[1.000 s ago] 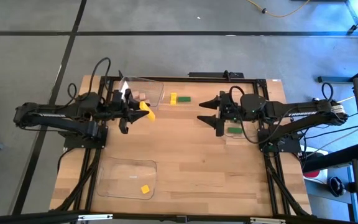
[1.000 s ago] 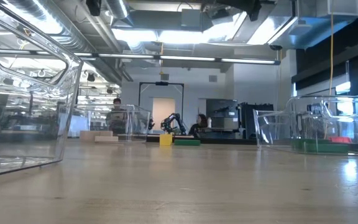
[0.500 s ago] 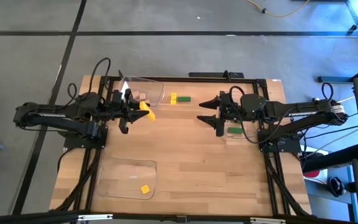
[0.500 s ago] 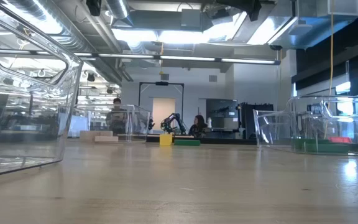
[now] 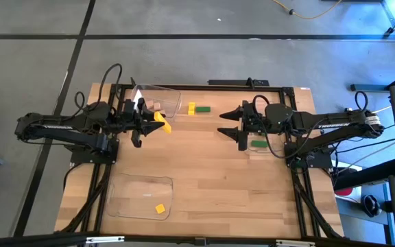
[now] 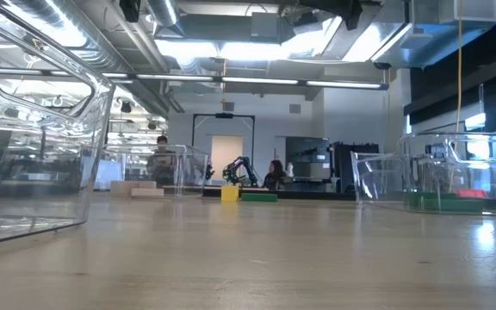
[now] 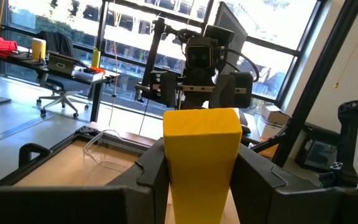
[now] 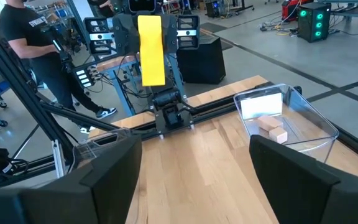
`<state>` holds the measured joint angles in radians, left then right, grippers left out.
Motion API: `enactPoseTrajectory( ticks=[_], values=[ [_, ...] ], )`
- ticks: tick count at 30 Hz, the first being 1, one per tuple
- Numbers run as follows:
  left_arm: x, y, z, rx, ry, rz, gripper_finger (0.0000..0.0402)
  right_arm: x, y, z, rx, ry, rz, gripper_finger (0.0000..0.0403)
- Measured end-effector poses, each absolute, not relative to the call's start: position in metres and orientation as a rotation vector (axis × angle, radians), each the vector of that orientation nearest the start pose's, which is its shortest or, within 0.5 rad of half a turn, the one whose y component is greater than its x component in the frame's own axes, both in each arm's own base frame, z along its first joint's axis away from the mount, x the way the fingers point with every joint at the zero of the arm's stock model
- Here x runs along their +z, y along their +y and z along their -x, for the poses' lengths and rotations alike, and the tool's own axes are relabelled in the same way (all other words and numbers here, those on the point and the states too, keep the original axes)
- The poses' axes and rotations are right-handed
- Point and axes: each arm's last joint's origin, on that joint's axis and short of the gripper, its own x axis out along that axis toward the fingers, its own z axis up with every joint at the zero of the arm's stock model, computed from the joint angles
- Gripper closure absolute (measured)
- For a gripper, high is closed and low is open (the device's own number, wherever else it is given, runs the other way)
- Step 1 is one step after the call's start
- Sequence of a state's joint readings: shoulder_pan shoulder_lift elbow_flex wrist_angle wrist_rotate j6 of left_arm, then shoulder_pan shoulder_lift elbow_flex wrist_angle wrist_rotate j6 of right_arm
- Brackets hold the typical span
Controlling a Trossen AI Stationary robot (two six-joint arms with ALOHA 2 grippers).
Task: Sort & place blocks by color
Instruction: Put the right yellow block into the bottom left transparent bin
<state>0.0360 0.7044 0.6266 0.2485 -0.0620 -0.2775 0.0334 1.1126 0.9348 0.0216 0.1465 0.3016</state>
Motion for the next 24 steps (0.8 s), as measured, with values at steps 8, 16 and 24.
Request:
enactPoseTrajectory(
  ticks=[8,16,24],
  values=[
    [0.332,0.008,-0.163,0.071,-0.182,0.279,0.0282,0.341,0.004,-0.25,-0.136,0.137,-0.286,0.0102],
    [0.34,0.005,-0.162,-0.007,-0.141,0.276,0.0282,0.34,0.004,-0.25,-0.137,0.146,-0.285,0.0102],
    [0.357,-0.007,-0.152,-0.08,0.102,0.211,0.0282,0.34,0.004,-0.25,-0.138,0.146,-0.292,0.0102]
  ],
)
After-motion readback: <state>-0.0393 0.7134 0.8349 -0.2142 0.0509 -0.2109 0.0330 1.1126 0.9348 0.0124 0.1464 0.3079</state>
